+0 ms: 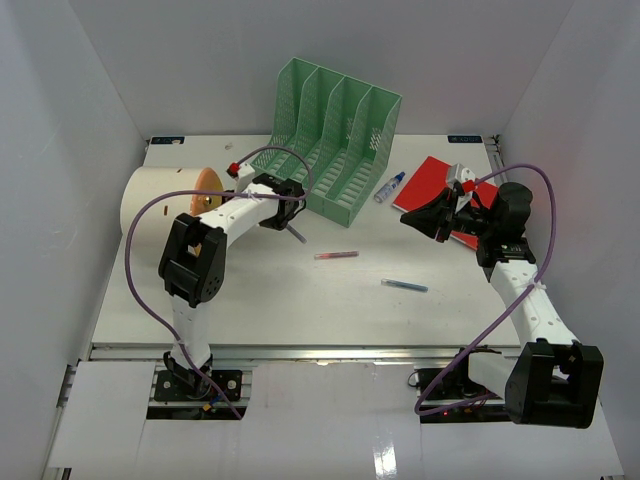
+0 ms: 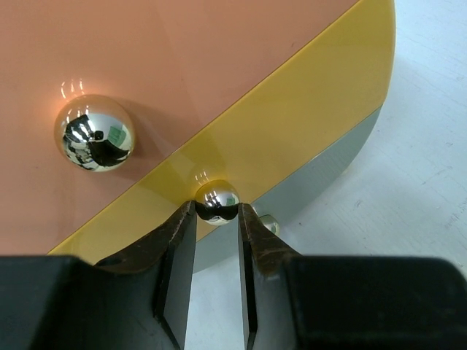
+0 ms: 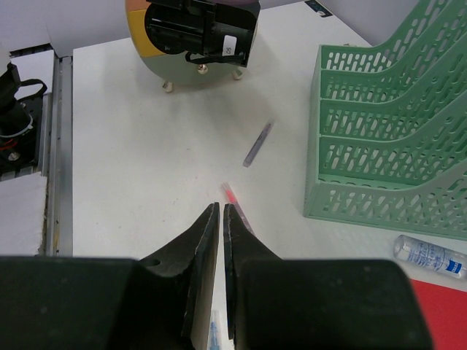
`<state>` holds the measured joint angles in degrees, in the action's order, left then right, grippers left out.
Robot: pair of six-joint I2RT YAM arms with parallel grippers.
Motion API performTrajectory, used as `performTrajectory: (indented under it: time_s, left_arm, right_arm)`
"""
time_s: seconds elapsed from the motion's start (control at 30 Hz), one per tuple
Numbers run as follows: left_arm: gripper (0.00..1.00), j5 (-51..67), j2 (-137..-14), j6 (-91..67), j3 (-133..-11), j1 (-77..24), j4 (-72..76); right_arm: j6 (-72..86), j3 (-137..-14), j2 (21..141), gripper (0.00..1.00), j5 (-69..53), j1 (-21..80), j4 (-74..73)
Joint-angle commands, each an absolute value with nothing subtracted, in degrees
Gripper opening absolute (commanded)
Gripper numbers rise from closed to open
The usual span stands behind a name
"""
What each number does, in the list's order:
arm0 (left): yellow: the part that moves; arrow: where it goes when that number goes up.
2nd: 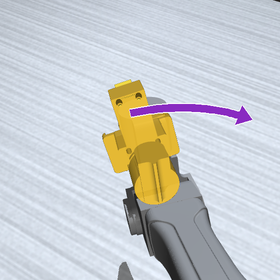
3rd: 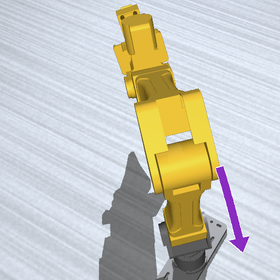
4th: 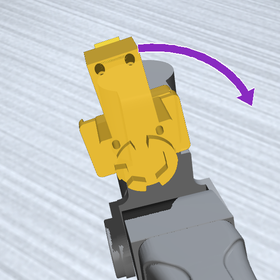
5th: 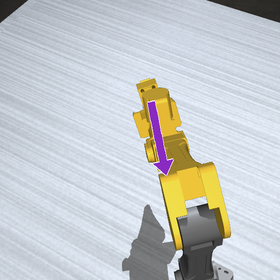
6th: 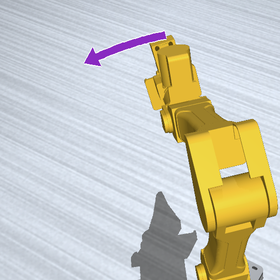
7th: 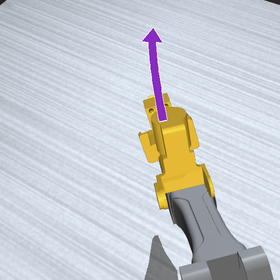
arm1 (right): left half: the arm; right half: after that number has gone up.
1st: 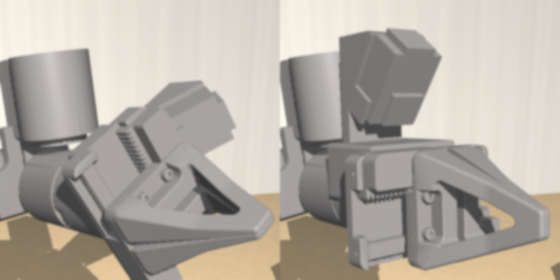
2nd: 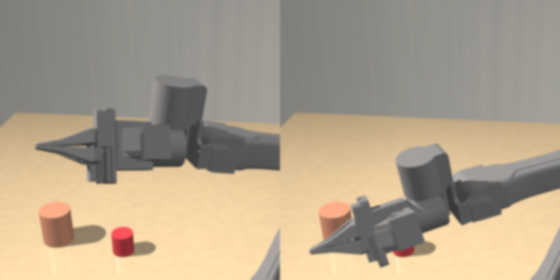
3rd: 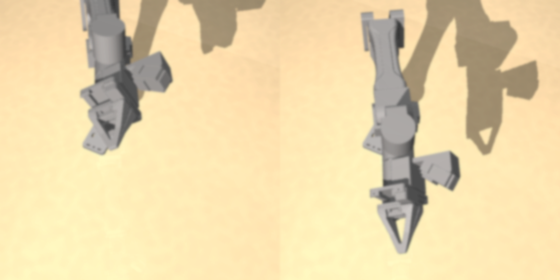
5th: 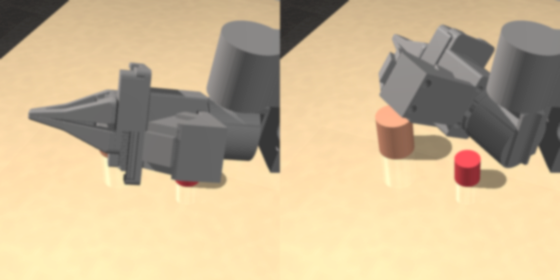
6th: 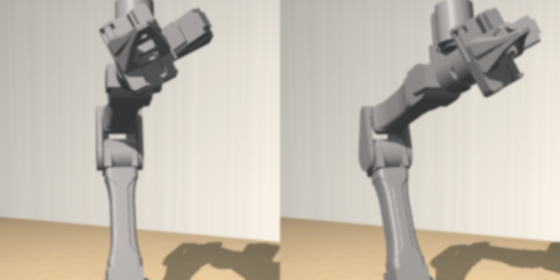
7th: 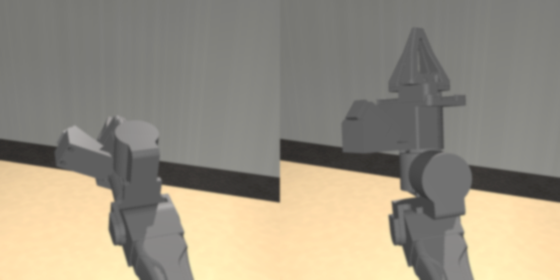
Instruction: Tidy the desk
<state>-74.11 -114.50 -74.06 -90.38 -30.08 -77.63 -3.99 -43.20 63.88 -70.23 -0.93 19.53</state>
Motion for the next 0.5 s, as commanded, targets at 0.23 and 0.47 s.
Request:
performTrajectory:
  time_s: [0.23,0.47]
  left_arm:
    - [0.06,-76.28,-110.31,-74.26,-88.25,-28.92,-80.51]
    - [0.03,-74.81,-110.73,-73.31,-90.23,-31.68,-80.51]
  right_arm:
    - [-3.78,-43.07,63.81,0.12,-71.54,-1.32,20.92]
    - [-3.7,-43.07,63.98,0.12,-71.63,-1.32,21.01]
